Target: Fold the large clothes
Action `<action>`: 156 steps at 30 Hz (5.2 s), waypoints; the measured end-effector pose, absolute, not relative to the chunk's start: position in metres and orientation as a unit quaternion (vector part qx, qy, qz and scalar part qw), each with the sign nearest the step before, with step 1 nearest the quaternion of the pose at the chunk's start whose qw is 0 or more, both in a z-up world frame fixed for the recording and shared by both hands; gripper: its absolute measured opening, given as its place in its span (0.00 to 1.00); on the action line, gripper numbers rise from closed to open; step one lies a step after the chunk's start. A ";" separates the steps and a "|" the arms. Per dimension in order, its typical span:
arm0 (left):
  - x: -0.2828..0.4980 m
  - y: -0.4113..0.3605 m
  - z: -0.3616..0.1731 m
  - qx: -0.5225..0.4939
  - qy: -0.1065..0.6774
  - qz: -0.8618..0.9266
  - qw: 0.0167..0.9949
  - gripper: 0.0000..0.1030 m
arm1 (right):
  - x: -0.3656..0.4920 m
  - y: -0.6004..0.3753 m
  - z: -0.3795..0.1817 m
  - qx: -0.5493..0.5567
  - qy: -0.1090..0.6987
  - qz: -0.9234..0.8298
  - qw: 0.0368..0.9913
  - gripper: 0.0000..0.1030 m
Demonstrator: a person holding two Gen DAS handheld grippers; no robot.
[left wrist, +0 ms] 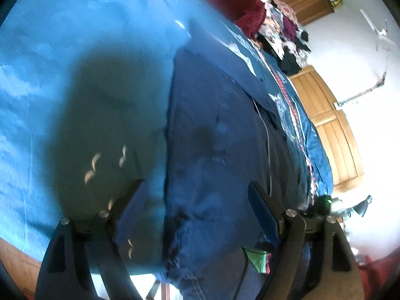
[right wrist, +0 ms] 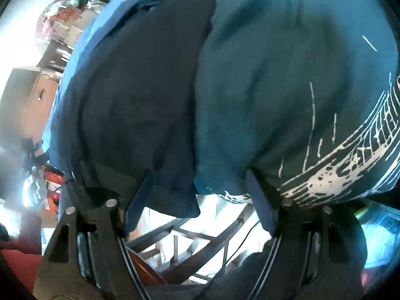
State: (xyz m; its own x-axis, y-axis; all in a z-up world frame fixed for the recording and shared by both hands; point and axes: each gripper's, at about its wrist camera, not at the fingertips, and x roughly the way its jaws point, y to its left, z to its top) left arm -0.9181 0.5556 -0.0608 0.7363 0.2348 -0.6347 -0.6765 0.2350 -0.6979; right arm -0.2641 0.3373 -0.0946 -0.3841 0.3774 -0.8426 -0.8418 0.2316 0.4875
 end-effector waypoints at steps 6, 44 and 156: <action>-0.929 0.547 -0.060 -0.547 0.207 0.300 0.753 0.82 | -0.271 0.341 -0.094 -0.213 0.598 0.589 0.501 0.81; -0.901 0.537 -0.075 -0.545 0.251 0.253 0.759 0.27 | -0.304 0.329 -0.088 -0.186 0.603 0.621 0.465 0.21; -0.792 0.781 -0.071 -0.512 0.272 0.220 0.784 0.00 | -0.179 0.536 -0.066 -0.098 0.534 0.594 0.593 0.21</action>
State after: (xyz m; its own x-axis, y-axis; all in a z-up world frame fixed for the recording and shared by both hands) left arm -0.7924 0.7811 -0.0711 0.7551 0.0674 -0.6521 -0.6242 0.3780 -0.6837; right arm -0.1794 0.5362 -0.0659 -0.2762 0.6003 -0.7506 -0.8105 0.2743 0.5176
